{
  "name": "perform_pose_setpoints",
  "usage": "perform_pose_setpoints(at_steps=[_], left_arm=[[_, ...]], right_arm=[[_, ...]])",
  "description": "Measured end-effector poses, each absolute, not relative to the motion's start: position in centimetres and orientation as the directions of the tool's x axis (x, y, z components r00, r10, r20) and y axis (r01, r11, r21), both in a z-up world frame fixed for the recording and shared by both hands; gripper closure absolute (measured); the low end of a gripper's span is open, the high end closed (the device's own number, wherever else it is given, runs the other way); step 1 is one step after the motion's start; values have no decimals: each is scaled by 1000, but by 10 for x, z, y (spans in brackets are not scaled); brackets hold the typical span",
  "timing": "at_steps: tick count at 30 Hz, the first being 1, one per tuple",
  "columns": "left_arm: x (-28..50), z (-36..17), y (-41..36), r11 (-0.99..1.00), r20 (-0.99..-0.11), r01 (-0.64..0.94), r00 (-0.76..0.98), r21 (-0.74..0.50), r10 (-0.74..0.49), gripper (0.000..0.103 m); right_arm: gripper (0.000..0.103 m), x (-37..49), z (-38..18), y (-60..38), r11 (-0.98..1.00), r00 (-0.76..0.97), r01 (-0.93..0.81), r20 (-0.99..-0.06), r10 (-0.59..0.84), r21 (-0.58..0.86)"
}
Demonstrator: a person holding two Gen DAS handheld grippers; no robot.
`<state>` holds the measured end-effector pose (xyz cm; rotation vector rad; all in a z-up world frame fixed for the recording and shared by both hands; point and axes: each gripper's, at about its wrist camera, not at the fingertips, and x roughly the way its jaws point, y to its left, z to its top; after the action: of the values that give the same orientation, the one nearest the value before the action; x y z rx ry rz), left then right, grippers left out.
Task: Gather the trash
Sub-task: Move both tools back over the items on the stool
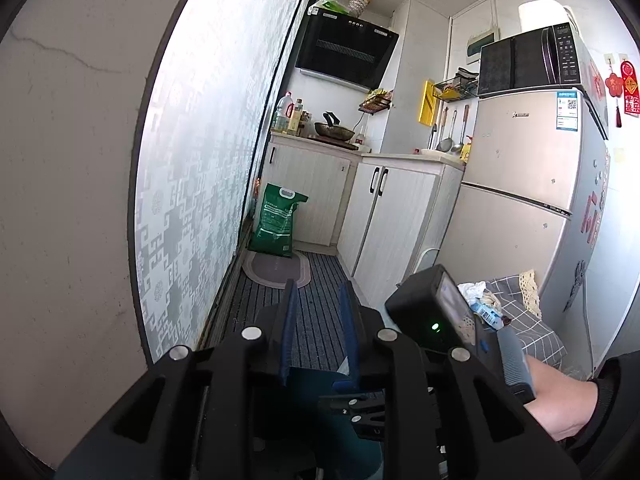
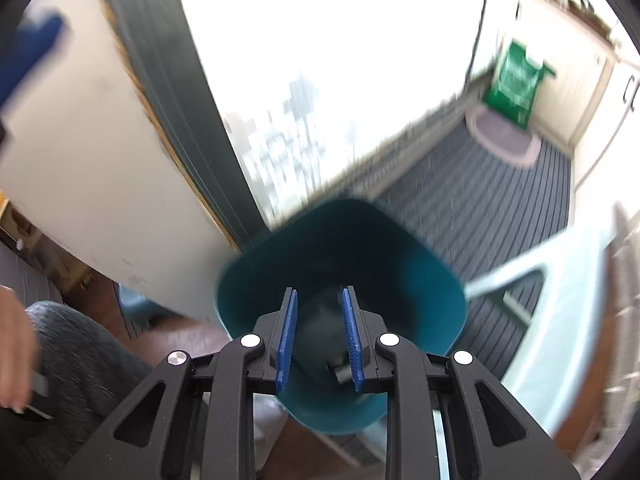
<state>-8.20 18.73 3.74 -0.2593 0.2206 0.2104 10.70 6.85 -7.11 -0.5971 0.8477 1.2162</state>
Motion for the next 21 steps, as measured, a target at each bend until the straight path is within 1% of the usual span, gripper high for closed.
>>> perform_pose_setpoints(at_steps=[4, 7, 11, 14, 21], left_arm=[[-86, 44, 183, 945, -203, -222, 963, -240, 175, 77], [-85, 46, 176, 951, -182, -197, 971, -238, 156, 72], [-74, 45, 164, 960, -190, -167, 974, -225, 125, 70], [-66, 43, 155, 964, -197, -151, 975, -220, 108, 68], [-46, 42, 134, 966, -205, -102, 977, -238, 52, 61]], right_arm=[[80, 102, -35, 53, 266, 169, -964, -753, 636, 9], [80, 107, -14, 37, 290, 213, -957, -702, 680, -9], [80, 125, 13, 6, 348, 276, -937, -636, 721, -12], [80, 138, 24, -16, 396, 317, -918, -611, 725, -5], [80, 168, 25, -69, 503, 414, -864, -584, 698, -12]])
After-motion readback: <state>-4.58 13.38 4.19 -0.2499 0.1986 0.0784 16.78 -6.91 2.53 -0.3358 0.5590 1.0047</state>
